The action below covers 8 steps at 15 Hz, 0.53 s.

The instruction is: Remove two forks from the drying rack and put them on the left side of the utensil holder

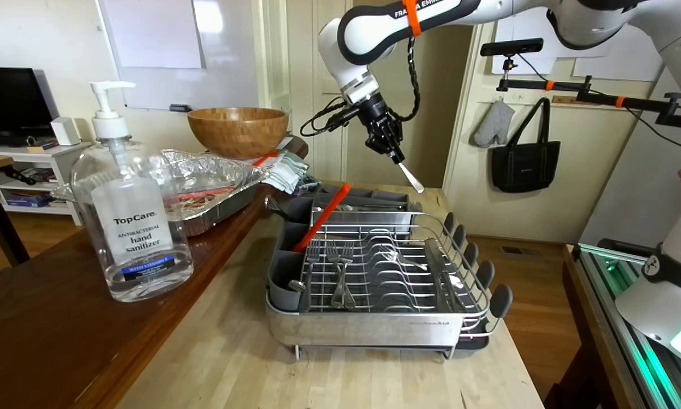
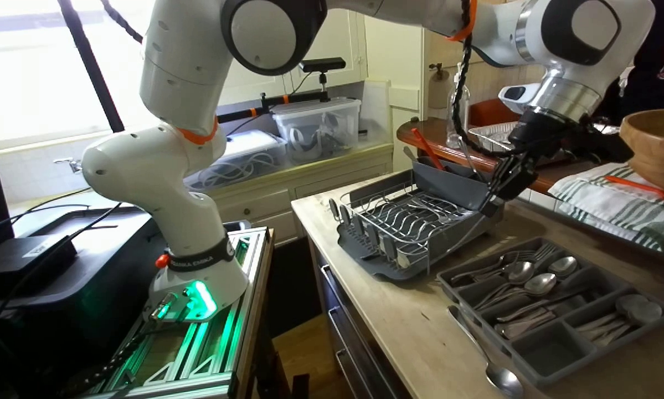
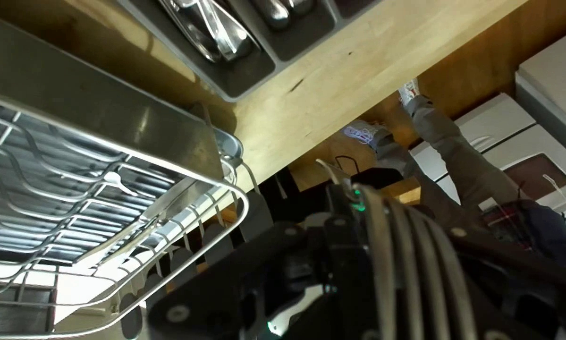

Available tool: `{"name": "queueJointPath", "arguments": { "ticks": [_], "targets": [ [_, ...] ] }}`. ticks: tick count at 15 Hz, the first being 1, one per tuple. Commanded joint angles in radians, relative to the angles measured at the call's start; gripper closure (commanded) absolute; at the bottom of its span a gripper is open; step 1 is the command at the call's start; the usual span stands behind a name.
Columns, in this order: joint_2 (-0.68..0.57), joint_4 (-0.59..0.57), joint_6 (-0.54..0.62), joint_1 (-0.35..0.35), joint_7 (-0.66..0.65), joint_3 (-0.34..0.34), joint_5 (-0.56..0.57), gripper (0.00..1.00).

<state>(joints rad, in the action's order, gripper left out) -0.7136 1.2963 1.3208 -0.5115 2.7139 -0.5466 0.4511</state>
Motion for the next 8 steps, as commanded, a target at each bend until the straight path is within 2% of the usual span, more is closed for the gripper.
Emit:
{"name": "queueJointPath", "arguments": {
  "ticks": [1, 4, 5, 6, 7, 8],
  "targets": [
    [-0.035, 0.026, 0.089, -0.063, 0.029, -0.043, 0.032, 0.97],
    [-0.042, 0.048, 0.180, -0.060, 0.001, -0.021, 0.023, 0.97],
    [0.009, 0.062, 0.244, 0.058, 0.050, 0.163, -0.092, 0.97],
    [0.012, 0.067, 0.275, 0.080, 0.043, 0.195, -0.118, 0.97],
    [-0.020, 0.073, 0.271, 0.007, -0.027, 0.079, -0.051, 0.97],
    [-0.001, 0.032, 0.255, 0.129, 0.046, 0.264, -0.158, 0.97]
  ]
}}
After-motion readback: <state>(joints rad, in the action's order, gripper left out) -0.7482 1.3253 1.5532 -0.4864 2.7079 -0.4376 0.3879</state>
